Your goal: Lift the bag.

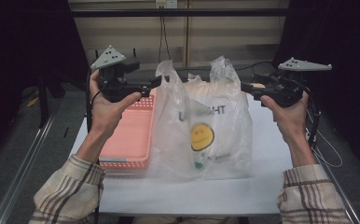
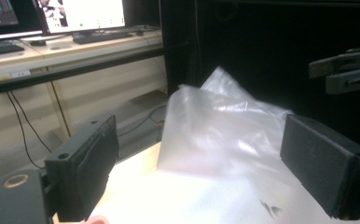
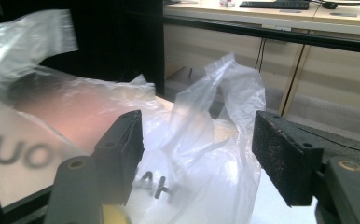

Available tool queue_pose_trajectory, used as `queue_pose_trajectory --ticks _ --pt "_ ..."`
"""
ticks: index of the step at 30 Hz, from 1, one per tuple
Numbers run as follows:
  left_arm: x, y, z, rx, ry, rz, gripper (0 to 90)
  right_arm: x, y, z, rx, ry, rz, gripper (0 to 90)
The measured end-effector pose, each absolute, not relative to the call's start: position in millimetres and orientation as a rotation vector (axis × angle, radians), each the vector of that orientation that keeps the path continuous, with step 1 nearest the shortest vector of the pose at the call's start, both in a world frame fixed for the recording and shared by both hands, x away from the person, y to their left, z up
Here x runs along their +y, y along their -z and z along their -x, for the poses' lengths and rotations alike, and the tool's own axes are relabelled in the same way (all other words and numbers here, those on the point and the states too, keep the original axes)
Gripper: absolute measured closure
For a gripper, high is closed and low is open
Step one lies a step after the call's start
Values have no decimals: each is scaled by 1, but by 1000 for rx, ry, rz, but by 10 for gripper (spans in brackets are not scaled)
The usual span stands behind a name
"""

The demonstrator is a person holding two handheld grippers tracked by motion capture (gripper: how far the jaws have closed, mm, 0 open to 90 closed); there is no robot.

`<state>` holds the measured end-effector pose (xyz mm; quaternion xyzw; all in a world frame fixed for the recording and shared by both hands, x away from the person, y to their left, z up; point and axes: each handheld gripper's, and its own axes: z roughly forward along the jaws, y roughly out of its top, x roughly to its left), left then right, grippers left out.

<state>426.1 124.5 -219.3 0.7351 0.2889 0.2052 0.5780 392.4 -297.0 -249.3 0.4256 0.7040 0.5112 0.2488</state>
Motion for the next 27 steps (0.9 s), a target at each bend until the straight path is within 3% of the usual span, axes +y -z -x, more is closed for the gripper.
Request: queue_pose_trajectory --ticks 8,27 --pt "131 219 -419 652 -491 -1741 87 -296 257 -391 1923 -1362 -1183 289" --pt "143 259 -396 676 -481 -1817 42 -299 289 -366 1921 -1305 -1240 176"
